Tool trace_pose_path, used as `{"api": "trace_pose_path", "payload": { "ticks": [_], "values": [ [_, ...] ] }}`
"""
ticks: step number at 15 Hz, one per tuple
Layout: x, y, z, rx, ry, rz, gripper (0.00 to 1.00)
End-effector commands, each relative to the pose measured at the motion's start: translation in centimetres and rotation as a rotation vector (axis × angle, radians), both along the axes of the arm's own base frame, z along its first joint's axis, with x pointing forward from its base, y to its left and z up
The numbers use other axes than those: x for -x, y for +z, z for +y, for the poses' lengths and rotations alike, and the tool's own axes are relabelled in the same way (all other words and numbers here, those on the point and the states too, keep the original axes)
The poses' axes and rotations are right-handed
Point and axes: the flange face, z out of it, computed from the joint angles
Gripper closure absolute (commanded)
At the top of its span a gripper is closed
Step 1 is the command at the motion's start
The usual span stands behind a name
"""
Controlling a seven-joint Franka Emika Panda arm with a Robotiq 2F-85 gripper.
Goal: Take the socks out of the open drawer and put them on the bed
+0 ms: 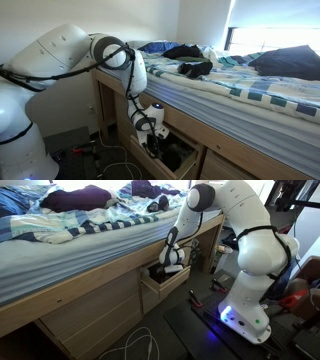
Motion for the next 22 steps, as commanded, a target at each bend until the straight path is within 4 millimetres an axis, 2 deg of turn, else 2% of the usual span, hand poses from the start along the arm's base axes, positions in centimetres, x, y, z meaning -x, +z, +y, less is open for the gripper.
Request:
{"api": "trace_pose_path", "payload": {
  "ticks": [1, 3, 5, 13, 22],
  "values": [
    [-0.4, 0.2, -0.2, 0.009, -0.014, 0.001, 0.72],
    [-0.3, 0.4, -0.2, 0.012, -0.016, -0.005, 0.88],
    [-0.3, 0.8, -0.1, 0.02, -0.011, -0.011, 1.0],
    [-0.7, 4.9, 0.3, 0.091, 0.032, -0.031, 0.96],
    [1.3, 7.5, 0.5, 0.127, 0.08, -0.002, 0.96]
  ]
}}
